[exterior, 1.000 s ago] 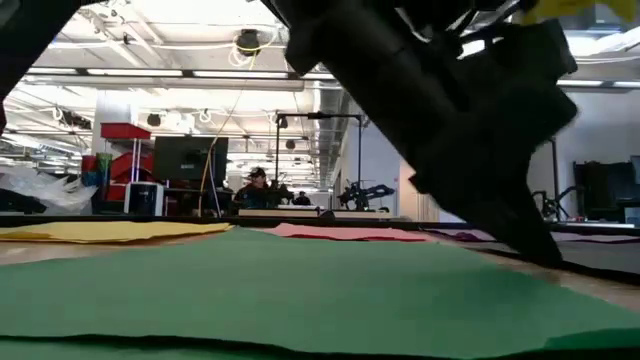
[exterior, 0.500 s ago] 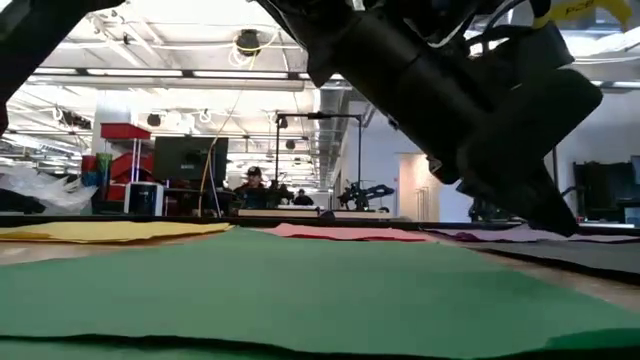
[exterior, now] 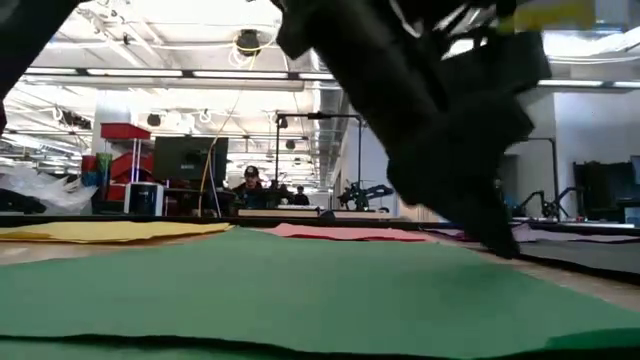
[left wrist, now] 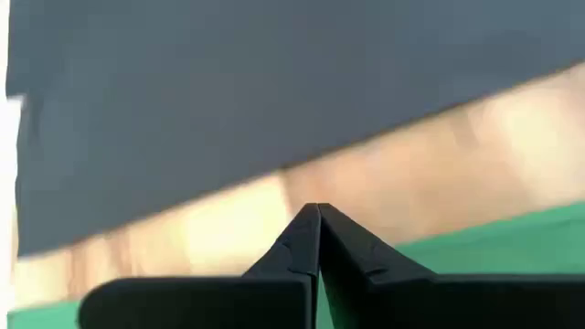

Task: Organize paper
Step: Adjust the stacked papers on the table

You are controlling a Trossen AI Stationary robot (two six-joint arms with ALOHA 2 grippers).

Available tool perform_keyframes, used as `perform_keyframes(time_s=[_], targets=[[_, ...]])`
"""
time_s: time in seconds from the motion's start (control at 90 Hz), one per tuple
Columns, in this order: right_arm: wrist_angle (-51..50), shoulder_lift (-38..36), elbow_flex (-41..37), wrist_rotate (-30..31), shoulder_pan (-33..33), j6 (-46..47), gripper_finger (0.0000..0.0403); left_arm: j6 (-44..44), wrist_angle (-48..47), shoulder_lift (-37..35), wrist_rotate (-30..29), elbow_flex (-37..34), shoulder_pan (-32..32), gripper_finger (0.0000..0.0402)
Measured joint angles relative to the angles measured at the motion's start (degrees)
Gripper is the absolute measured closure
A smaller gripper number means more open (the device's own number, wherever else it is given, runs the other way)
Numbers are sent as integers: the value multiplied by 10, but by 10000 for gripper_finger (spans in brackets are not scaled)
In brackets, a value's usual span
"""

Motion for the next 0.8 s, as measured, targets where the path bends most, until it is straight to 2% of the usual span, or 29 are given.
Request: perform_keyframes(time_s=[0.322, 0.456, 0.656, 0.8], targets=[[6, 0, 0, 2, -12, -12, 403, 4, 121, 26, 26, 1, 22, 401], [37, 0, 0, 19, -22, -39, 403, -2, 110, 30, 37, 1, 30, 401], [100, 0, 0, 100, -39, -99, 403, -21, 34, -47, 1, -1, 9, 401], [160, 0, 0, 145, -70, -183, 403, -25, 56, -114, 0, -20, -21, 402]])
